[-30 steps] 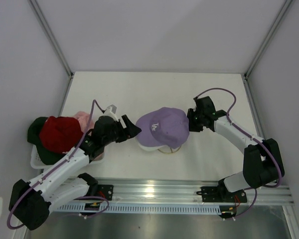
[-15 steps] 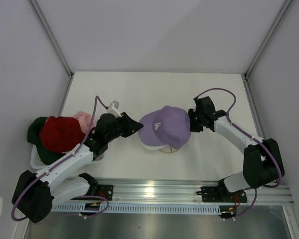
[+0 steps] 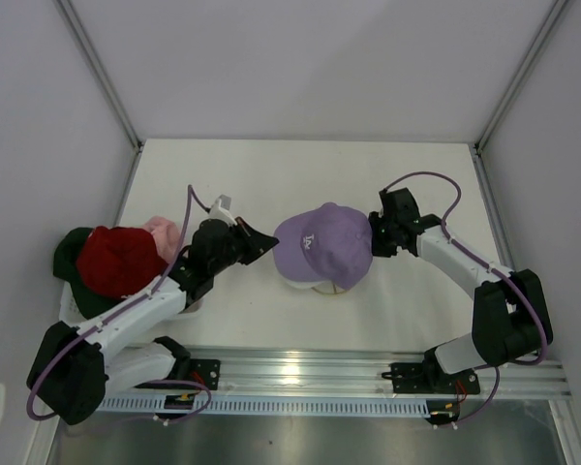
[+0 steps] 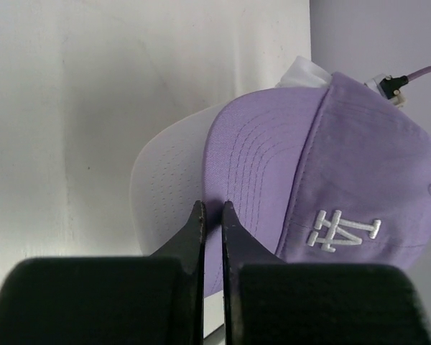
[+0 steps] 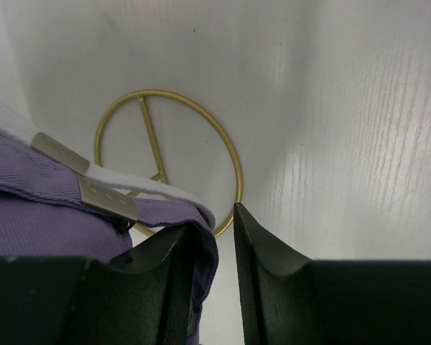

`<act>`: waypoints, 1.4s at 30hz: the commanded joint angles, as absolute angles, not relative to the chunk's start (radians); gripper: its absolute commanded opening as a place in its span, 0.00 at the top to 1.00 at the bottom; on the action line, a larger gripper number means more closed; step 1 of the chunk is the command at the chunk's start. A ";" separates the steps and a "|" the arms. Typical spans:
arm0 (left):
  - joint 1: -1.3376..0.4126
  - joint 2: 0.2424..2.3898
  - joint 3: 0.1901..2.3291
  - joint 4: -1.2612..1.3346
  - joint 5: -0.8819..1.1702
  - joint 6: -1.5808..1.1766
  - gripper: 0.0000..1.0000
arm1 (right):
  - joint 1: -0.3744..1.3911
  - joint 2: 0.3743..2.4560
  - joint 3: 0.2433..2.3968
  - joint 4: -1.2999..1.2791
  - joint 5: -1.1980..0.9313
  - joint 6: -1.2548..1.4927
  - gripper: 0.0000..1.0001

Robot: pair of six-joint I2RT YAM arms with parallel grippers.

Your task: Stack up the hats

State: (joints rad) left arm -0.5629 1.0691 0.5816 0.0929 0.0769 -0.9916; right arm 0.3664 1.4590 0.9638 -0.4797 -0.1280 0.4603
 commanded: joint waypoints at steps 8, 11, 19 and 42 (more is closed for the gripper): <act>-0.623 1.212 0.531 -0.075 -0.024 -0.948 0.99 | 0.383 1.460 0.945 -0.494 -0.121 0.477 0.68; -0.643 1.174 0.509 -0.093 -0.051 -0.946 0.99 | 0.383 1.442 0.954 -0.511 -0.110 0.474 0.65; -0.650 1.014 0.578 -0.222 -0.060 -0.779 0.73 | 0.385 1.381 1.110 -0.643 -0.130 0.436 0.20; -0.476 0.784 1.129 -0.823 -0.439 -0.498 0.01 | 0.210 1.144 1.413 -0.862 -0.238 0.416 0.00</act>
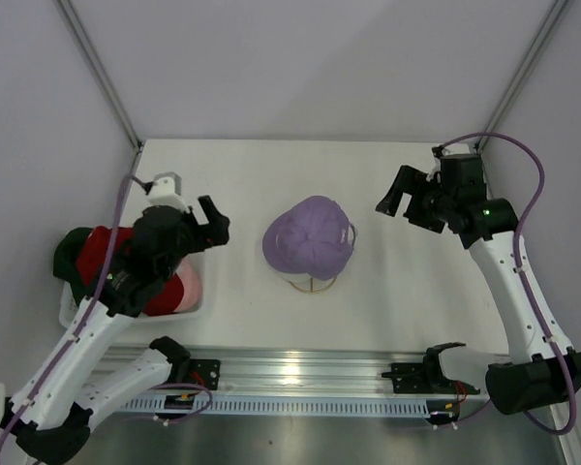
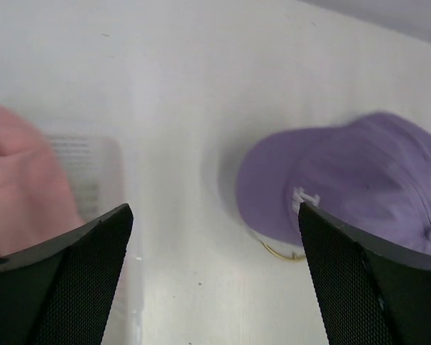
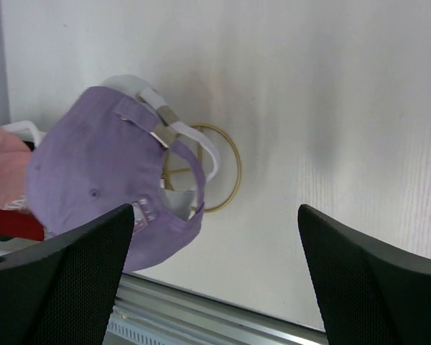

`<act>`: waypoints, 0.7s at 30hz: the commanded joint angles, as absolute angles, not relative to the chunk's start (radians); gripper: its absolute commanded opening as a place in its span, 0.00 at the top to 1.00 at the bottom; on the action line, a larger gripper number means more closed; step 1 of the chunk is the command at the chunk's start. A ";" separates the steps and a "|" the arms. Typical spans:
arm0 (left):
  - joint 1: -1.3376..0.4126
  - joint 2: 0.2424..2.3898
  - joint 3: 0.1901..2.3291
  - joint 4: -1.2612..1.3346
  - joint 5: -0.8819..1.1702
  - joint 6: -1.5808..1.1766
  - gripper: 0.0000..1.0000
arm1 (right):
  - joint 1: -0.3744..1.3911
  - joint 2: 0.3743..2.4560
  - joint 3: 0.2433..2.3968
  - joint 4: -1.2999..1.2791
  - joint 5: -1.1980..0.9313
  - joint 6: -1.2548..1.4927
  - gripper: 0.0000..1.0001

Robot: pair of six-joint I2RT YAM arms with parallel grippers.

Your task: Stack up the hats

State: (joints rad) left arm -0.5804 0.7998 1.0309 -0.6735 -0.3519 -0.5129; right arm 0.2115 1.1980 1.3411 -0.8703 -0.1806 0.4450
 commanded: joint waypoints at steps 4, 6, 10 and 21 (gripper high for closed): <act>-0.217 0.732 1.124 -0.841 -0.380 -0.485 0.00 | 0.210 1.129 1.390 -0.784 -0.290 0.420 0.00; -0.142 0.706 1.129 -0.876 -0.376 -0.503 0.03 | 0.213 1.137 1.379 -0.767 -0.322 0.428 0.00; 0.050 0.683 1.155 -0.974 -0.416 -0.578 0.12 | 0.215 1.161 1.350 -0.717 -0.388 0.437 0.00; 0.311 0.700 1.170 -1.086 -0.490 -0.667 0.11 | 0.222 1.242 1.354 -0.632 -0.479 0.414 0.00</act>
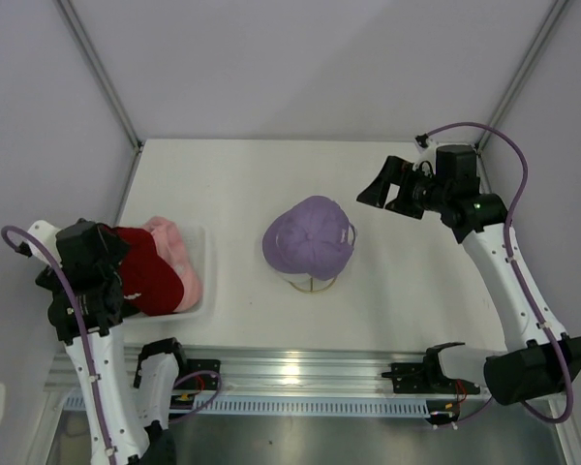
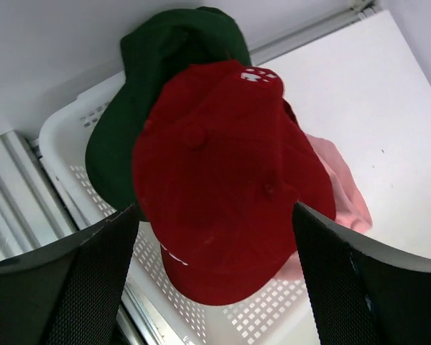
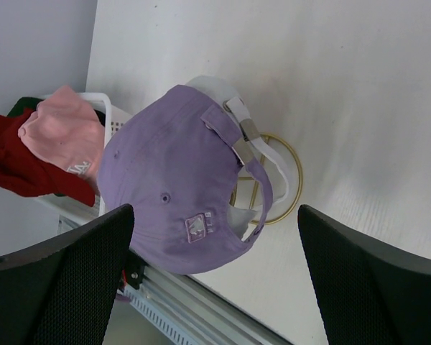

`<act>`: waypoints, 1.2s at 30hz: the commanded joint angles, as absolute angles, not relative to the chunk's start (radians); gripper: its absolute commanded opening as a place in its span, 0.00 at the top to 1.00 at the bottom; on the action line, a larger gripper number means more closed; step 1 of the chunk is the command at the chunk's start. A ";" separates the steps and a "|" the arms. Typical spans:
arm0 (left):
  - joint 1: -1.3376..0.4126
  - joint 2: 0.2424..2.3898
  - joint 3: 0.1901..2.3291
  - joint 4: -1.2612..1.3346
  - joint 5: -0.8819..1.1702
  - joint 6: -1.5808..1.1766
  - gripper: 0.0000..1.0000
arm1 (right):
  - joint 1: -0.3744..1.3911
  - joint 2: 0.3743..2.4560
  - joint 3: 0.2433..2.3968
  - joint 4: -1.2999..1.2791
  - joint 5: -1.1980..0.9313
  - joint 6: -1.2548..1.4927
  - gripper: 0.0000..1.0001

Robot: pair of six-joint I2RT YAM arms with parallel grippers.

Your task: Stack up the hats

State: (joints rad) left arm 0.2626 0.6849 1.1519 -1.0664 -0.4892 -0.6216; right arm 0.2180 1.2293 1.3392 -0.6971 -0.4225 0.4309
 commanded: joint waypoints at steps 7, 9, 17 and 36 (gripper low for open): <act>0.468 0.683 0.978 -0.924 -0.336 -0.641 0.17 | 0.221 1.310 1.397 -0.627 -0.540 0.402 0.00; 0.469 0.666 0.950 -0.865 -0.299 -0.618 0.21 | 0.219 1.321 1.407 -0.632 -0.541 0.402 0.00; 0.469 0.646 0.862 -0.737 -0.273 -0.511 0.63 | 0.221 1.325 1.442 -0.656 -0.500 0.388 0.00; 0.447 0.706 1.419 -0.879 0.521 -0.196 0.99 | 0.206 1.394 1.670 -0.695 -0.489 0.367 0.00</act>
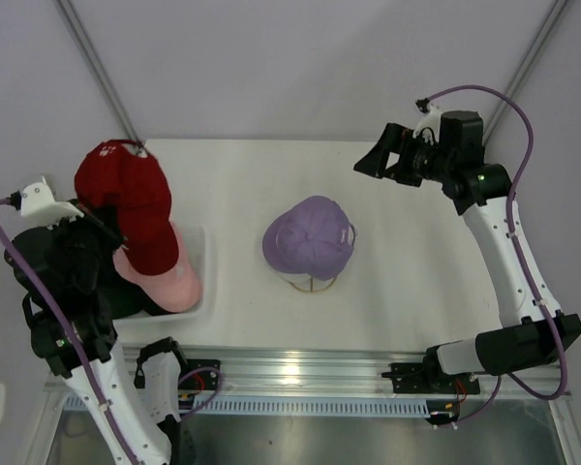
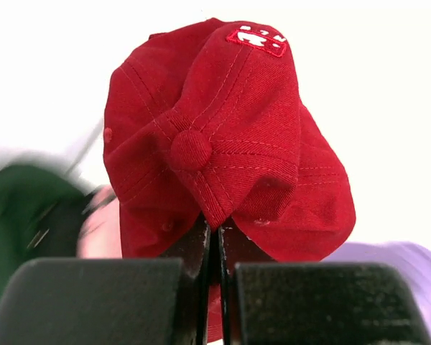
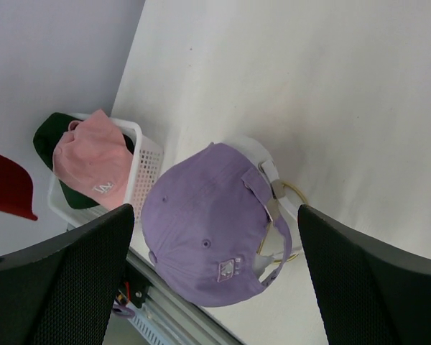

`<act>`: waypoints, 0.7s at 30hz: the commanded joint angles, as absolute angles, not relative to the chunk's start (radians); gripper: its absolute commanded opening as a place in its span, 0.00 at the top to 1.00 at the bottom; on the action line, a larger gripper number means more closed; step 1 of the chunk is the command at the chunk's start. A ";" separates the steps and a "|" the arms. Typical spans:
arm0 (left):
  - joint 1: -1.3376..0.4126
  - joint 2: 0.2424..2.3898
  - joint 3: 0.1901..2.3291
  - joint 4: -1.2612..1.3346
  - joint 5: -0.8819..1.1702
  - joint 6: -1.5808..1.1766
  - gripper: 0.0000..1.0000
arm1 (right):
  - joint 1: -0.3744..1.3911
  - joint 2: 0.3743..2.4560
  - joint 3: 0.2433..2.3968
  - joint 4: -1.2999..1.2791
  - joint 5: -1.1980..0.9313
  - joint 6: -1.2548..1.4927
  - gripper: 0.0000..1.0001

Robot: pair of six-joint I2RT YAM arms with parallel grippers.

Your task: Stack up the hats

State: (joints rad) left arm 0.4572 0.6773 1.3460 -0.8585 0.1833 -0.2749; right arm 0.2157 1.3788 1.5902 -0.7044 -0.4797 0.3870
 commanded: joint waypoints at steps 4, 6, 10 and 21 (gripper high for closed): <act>0.345 0.721 1.442 -0.755 0.799 -0.202 0.99 | 0.195 1.427 1.771 -0.704 -0.523 0.362 0.00; 0.222 0.738 1.456 -0.729 0.822 -0.207 0.99 | 0.193 1.437 1.798 -0.715 -0.519 0.359 0.00; -0.033 0.805 1.463 -0.689 0.707 -0.198 0.99 | 0.190 1.434 1.824 -0.718 -0.541 0.367 0.00; -0.498 1.116 1.477 -0.583 0.489 -0.164 0.99 | 0.216 1.367 1.703 -0.721 -0.566 0.374 0.00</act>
